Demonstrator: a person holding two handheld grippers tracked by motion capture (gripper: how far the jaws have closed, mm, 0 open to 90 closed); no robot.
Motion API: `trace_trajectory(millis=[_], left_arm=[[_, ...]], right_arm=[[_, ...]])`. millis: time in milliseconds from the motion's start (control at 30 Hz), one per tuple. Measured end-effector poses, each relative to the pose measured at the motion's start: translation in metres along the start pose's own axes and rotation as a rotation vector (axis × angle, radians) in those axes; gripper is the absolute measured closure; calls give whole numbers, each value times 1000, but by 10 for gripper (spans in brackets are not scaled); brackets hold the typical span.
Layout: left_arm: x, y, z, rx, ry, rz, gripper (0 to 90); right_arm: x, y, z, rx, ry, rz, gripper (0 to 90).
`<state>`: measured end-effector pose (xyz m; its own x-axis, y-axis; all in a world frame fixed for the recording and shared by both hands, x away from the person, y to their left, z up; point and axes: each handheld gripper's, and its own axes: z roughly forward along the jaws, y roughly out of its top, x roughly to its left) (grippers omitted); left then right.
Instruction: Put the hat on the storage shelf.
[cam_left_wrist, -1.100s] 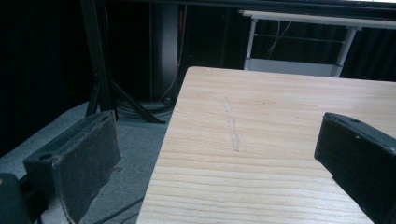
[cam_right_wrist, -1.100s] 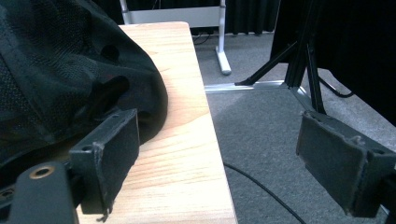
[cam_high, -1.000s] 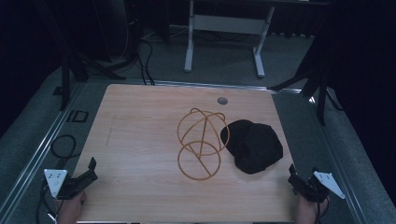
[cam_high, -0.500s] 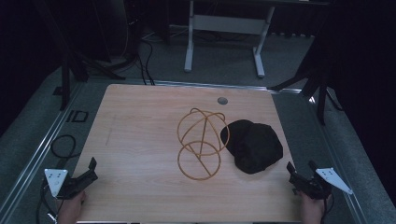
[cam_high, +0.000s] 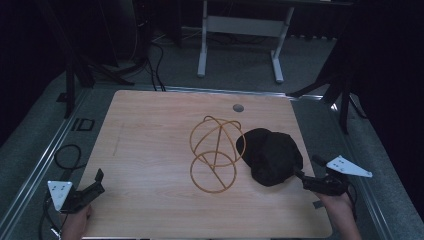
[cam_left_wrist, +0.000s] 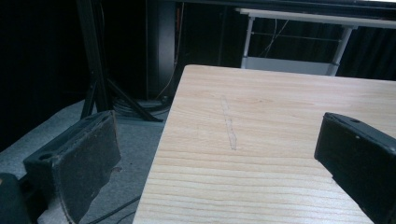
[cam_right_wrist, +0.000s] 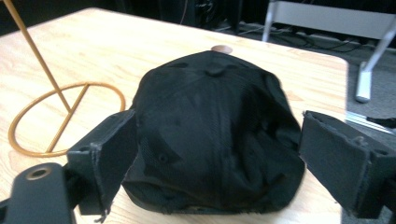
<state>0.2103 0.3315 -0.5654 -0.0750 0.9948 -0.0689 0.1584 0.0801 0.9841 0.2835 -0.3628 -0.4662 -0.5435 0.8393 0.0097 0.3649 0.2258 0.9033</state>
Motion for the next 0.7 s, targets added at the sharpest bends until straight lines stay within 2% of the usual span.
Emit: trace_trajectory(millis=[133,300,500,600,700], left_arm=[[0,0,0,0,-2,-1,6],[0,0,0,1,-6,0,6],[0,0,0,2,-8,0,6],[0,0,0,3,-9,0,6],[0,0,0,3,-8,3,6]], right_arm=[[0,6,14,33,37,-39,151],[-8,12,32,60,80,-51,213],[-15,17,54,135,82,-84,221],[-19,17,62,167,87,-74,238],[-22,15,67,186,102,-67,294]])
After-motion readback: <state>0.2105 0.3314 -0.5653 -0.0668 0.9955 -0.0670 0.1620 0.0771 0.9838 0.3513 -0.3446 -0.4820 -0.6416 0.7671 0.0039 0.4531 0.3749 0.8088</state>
